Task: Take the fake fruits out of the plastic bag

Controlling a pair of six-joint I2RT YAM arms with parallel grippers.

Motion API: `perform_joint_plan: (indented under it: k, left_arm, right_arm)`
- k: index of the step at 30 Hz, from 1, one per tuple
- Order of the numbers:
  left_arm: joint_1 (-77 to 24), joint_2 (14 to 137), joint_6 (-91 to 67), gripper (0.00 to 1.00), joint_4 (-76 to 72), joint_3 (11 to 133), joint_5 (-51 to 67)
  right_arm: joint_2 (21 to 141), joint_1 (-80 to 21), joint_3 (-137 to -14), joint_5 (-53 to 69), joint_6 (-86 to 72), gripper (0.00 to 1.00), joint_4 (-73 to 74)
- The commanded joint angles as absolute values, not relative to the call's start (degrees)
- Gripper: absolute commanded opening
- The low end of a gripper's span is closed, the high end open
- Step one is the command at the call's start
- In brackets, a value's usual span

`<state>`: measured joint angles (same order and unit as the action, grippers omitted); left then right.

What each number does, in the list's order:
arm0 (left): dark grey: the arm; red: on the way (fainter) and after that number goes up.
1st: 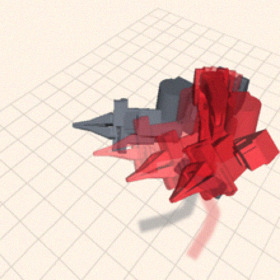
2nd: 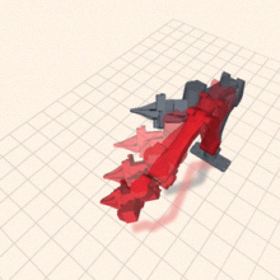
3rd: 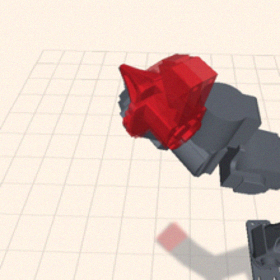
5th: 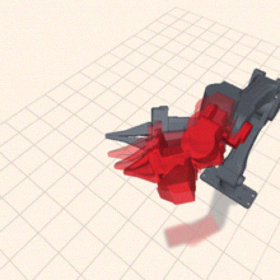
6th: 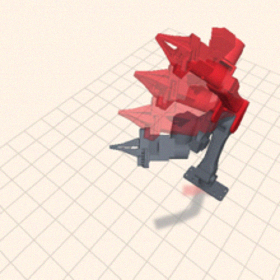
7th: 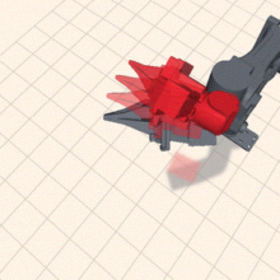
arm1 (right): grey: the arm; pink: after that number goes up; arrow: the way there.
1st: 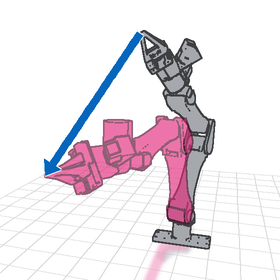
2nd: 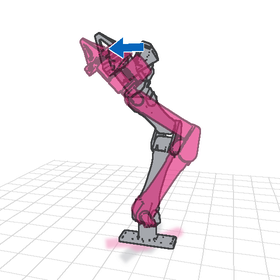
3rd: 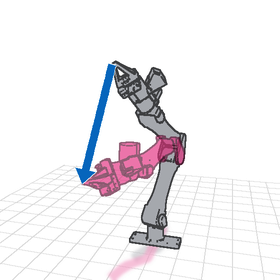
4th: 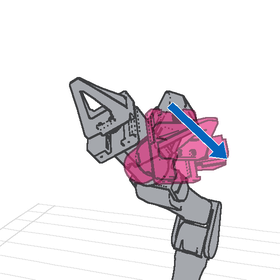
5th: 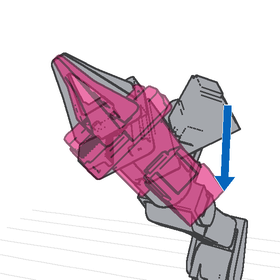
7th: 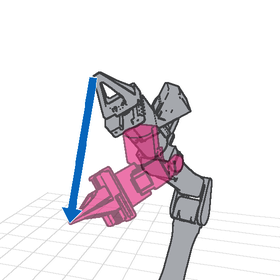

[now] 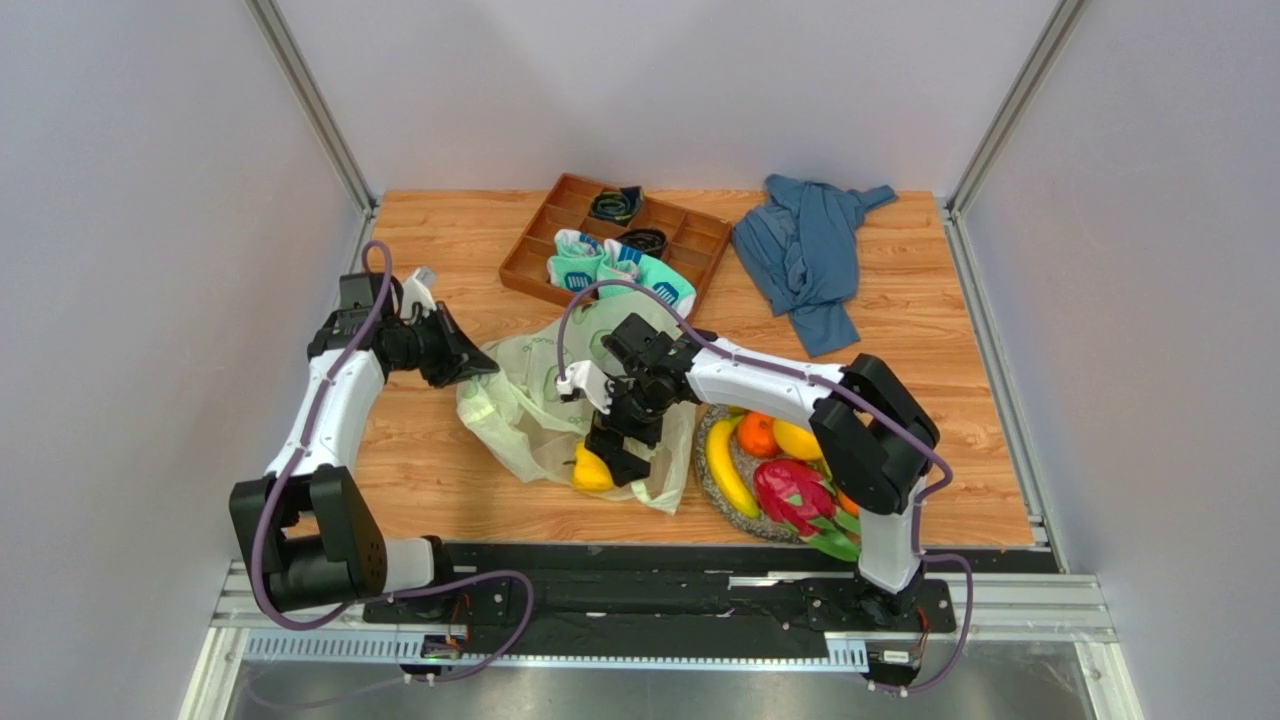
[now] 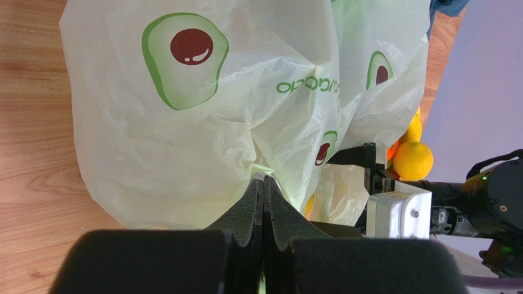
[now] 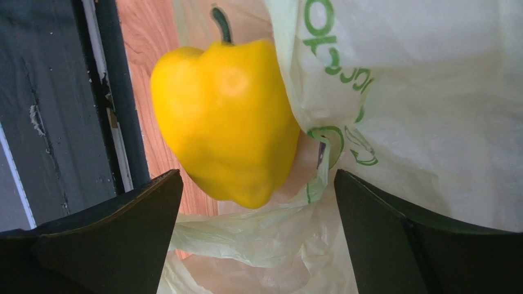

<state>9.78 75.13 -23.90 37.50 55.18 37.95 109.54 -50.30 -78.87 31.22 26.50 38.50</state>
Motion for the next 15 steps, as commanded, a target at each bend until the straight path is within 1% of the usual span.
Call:
perform_joint_plan:
  k: [1, 5, 7, 11, 15]
  left_arm:
    - [9.67, 74.01, -23.73, 0.00, 36.04, 56.60, 39.46]
    - [9.32, 73.21, -24.96, 0.00, 34.98, 56.25, 40.16]
    - [9.23, 72.86, -25.31, 0.00, 34.72, 56.07, 40.25]
    - [9.23, 72.07, -25.23, 0.00, 34.98, 55.64, 40.52]
    - [9.23, 70.75, -25.22, 0.00, 35.60, 54.76, 40.43]
  right_arm:
    - [103.64, -49.83, -79.98, 27.67, 25.47, 1.00, 38.92]
    - [95.46, -50.01, -81.21, 36.19, 30.92, 1.00, 43.67]
    - [92.82, -51.15, -81.04, 38.32, 31.81, 1.00, 42.37]
    - [94.21, -52.91, -81.03, 39.20, 37.43, 1.00, 39.81]
    - [96.50, -54.05, -84.46, 43.32, 38.84, 0.97, 40.96]
